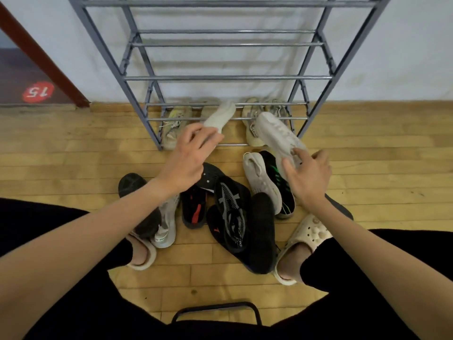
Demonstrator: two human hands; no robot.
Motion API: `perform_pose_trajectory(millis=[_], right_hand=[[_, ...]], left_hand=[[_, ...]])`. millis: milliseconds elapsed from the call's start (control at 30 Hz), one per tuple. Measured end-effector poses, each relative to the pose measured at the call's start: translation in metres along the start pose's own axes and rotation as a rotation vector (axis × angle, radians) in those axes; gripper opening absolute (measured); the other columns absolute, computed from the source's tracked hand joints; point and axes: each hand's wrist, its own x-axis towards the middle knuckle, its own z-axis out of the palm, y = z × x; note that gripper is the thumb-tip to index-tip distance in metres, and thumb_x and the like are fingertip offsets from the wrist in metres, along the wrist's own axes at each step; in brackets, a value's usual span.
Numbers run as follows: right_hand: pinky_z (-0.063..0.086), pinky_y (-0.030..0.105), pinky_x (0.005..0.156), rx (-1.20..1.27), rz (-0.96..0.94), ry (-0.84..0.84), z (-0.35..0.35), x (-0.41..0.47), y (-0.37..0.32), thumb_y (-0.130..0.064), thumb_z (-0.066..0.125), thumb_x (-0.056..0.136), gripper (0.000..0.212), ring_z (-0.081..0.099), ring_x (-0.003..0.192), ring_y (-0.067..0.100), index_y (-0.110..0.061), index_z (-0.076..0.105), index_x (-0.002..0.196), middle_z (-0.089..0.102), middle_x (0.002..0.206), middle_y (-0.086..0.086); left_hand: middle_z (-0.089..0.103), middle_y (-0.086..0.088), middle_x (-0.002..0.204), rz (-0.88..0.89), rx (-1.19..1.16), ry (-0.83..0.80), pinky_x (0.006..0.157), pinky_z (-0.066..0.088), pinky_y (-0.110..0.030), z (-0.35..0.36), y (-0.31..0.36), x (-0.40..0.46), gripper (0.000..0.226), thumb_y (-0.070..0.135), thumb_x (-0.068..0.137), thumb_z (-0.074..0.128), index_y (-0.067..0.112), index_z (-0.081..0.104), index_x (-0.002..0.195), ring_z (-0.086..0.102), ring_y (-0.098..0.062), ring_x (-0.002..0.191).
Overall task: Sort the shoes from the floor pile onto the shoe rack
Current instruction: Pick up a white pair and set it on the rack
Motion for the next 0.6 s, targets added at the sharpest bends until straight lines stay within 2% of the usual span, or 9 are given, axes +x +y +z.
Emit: perform_pose_trajectory(millis=[100, 200, 300, 333, 400, 467, 600], right_hand=[[0.034, 0.044, 0.093, -0.035, 0.009, 0.036, 0.004, 0.017, -0.005, -0.046, 0.053, 0.087, 0.047, 0.043, 0.11, 0.037, -0.021, 0.058, 0.126, 0.047, 0.114, 0.017], [0.033, 0.046, 0.095, -0.031, 0.016, 0.075, 0.008, 0.043, -0.013, -0.043, 0.054, 0.088, 0.044, 0.043, 0.11, 0.04, -0.017, 0.06, 0.123, 0.046, 0.114, 0.02], [0.034, 0.046, 0.094, -0.064, -0.003, 0.081, 0.014, 0.075, -0.019, -0.043, 0.051, 0.091, 0.044, 0.043, 0.111, 0.04, -0.014, 0.057, 0.123, 0.045, 0.117, 0.021], [0.034, 0.046, 0.094, -0.075, -0.013, 0.087, 0.017, 0.086, -0.02, -0.042, 0.05, 0.091, 0.043, 0.043, 0.111, 0.04, -0.013, 0.056, 0.123, 0.045, 0.118, 0.022], [0.033, 0.046, 0.094, -0.086, -0.016, 0.095, 0.026, 0.104, -0.023, -0.04, 0.049, 0.092, 0.042, 0.041, 0.112, 0.04, -0.011, 0.055, 0.122, 0.044, 0.119, 0.023], [0.032, 0.045, 0.093, -0.108, -0.007, 0.106, 0.038, 0.122, -0.023, -0.042, 0.047, 0.094, 0.043, 0.041, 0.112, 0.04, -0.012, 0.053, 0.123, 0.044, 0.12, 0.024], [0.033, 0.046, 0.094, -0.149, -0.023, 0.124, 0.061, 0.155, -0.021, -0.044, 0.047, 0.093, 0.043, 0.042, 0.115, 0.042, -0.013, 0.054, 0.123, 0.043, 0.126, 0.026]], left_hand=[[0.052, -0.013, 0.132, 0.121, 0.086, -0.04, 0.101, 0.042, -0.051, 0.007, -0.003, 0.028, 0.062, -0.014, 0.07, 0.056, 0.004, 0.052, 0.13, 0.032, -0.031, 0.123], [0.053, -0.015, 0.13, 0.19, 0.179, -0.043, 0.098, 0.044, -0.052, 0.023, -0.004, 0.059, 0.062, -0.011, 0.068, 0.056, 0.002, 0.053, 0.128, 0.032, -0.032, 0.121], [0.057, -0.014, 0.124, 0.199, 0.281, -0.045, 0.095, 0.047, -0.048, 0.05, -0.001, 0.092, 0.059, -0.007, 0.065, 0.065, 0.002, 0.056, 0.123, 0.034, -0.031, 0.118], [0.06, -0.013, 0.12, 0.197, 0.311, -0.045, 0.092, 0.048, -0.045, 0.06, 0.001, 0.102, 0.051, -0.006, 0.068, 0.062, 0.002, 0.059, 0.118, 0.036, -0.03, 0.116], [0.065, -0.011, 0.11, 0.198, 0.342, -0.056, 0.086, 0.052, -0.04, 0.074, 0.002, 0.121, 0.04, -0.006, 0.076, 0.043, 0.004, 0.066, 0.108, 0.045, -0.029, 0.112], [0.064, -0.012, 0.113, 0.177, 0.376, -0.102, 0.088, 0.051, -0.04, 0.089, -0.001, 0.133, 0.046, -0.008, 0.074, 0.037, 0.002, 0.064, 0.11, 0.054, -0.03, 0.113], [0.06, -0.014, 0.118, 0.16, 0.424, -0.083, 0.092, 0.05, -0.04, 0.117, -0.017, 0.156, 0.043, -0.008, 0.074, 0.046, 0.001, 0.058, 0.115, 0.056, -0.031, 0.115]])
